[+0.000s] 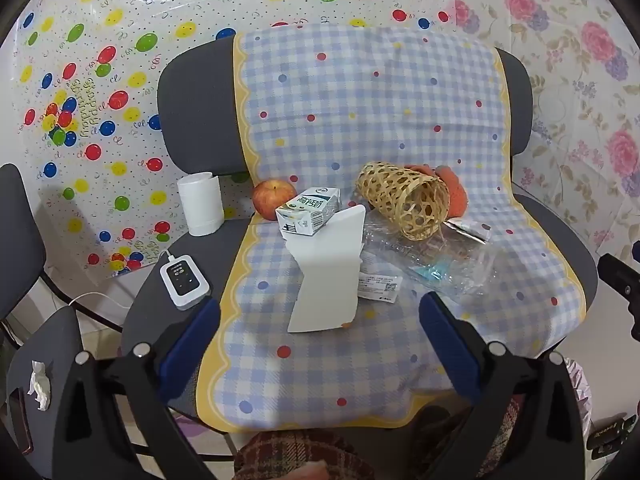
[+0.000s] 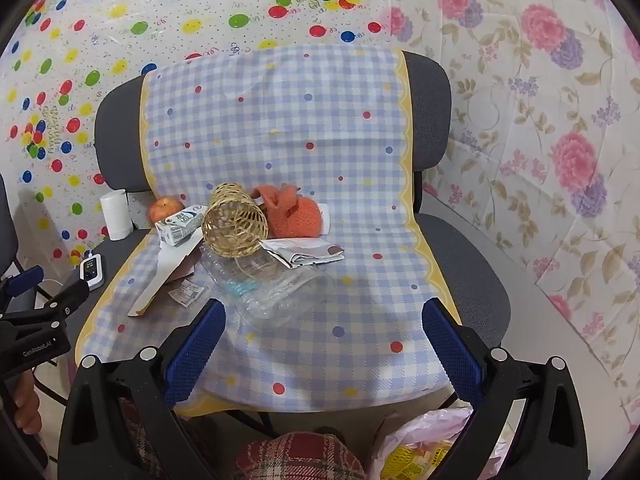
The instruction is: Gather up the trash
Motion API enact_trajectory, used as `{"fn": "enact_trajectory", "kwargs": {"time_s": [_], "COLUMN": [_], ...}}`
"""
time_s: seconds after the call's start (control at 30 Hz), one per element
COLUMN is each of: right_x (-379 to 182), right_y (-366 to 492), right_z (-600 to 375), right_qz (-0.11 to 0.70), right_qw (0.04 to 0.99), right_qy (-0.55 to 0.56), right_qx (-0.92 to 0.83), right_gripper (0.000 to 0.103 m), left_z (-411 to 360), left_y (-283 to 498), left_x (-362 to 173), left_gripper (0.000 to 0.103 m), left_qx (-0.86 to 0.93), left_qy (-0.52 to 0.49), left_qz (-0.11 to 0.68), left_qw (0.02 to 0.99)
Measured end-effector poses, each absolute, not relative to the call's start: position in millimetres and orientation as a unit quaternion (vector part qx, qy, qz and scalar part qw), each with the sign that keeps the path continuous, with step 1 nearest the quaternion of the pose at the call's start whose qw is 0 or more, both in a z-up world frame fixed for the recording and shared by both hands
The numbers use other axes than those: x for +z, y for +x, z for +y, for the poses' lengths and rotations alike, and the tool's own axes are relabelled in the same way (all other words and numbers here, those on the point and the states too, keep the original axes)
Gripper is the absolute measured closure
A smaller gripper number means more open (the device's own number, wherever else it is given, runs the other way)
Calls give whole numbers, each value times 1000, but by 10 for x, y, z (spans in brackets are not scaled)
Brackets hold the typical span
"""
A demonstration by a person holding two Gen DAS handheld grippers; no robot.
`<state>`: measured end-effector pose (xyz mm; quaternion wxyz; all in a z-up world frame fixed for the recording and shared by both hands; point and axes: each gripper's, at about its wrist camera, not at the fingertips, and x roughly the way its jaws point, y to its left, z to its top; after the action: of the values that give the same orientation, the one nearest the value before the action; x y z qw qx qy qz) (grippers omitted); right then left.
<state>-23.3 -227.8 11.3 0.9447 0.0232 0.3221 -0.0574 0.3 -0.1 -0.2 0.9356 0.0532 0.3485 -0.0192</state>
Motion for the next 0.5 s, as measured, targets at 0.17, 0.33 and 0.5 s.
{"fn": "enact_trajectory", "kwargs": {"time_s": [0.17,0.33,0.5], "right_x": [116,111,130], "right_y": [-238,-237,-257], "right_z": [-2277,-2253,-2267], "right_qz": [321,321,321], "right_qw": [945,945,945], "right_qy": [19,22,25], "right_qx": [-59,-58,-60], "right_gripper": [6,6,6], "left_z": [1,17,29], "left_y": [8,46,3], "left_x": [-4,-17,40], "left_gripper": [6,6,6], "left_qx": [-17,-16,-15], "left_qy": [54,51,53], "left_qz": [346,346,343], "left_qw": [936,937,938]}}
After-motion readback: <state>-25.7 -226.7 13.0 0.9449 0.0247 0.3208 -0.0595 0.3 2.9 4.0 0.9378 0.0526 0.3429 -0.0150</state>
